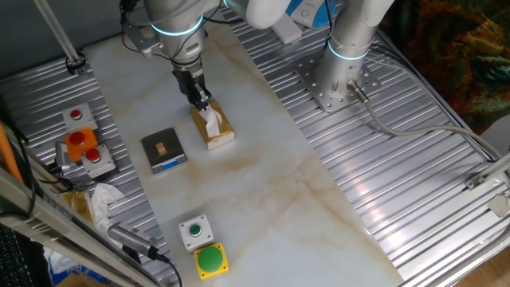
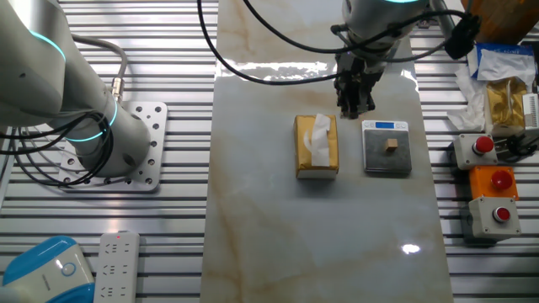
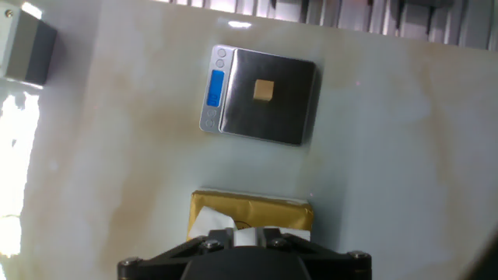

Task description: Remove the object from the scale

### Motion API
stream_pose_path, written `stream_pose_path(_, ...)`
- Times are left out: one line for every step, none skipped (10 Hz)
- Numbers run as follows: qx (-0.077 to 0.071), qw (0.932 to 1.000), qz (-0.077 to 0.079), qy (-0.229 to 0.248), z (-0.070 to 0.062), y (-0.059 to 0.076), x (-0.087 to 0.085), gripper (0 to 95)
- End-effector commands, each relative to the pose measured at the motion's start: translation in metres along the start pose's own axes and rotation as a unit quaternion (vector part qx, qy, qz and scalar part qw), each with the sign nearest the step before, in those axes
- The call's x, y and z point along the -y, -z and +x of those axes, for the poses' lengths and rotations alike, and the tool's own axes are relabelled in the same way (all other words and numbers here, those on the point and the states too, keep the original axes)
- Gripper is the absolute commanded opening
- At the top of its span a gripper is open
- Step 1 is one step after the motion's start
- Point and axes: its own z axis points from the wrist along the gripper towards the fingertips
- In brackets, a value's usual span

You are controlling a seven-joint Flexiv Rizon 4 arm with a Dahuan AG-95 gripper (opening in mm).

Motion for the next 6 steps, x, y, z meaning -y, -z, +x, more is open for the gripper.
stream_pose_path(-0.004, 1.0, -0.001, -0.004, 0.0, 0.0024, -0.0009, 0.0)
stream_pose_path(-0.005, 1.0, -0.001, -0.004, 0.0003, 0.0034, -0.0011, 0.0)
stream_pose_path(-0.006, 1.0, -0.001, -0.004, 0.0007, 0.0053, -0.0017, 0.0)
stream_pose_path(-0.008, 1.0, -0.001, -0.002, 0.0012, 0.0072, -0.002, 0.0)
stream_pose_path(-0.008, 1.0, 0.0, 0.0, 0.0012, 0.0075, -0.0021, 0.0)
stream_pose_path(-0.008, 1.0, -0.001, 0.0, 0.001, 0.0076, -0.0022, 0.0)
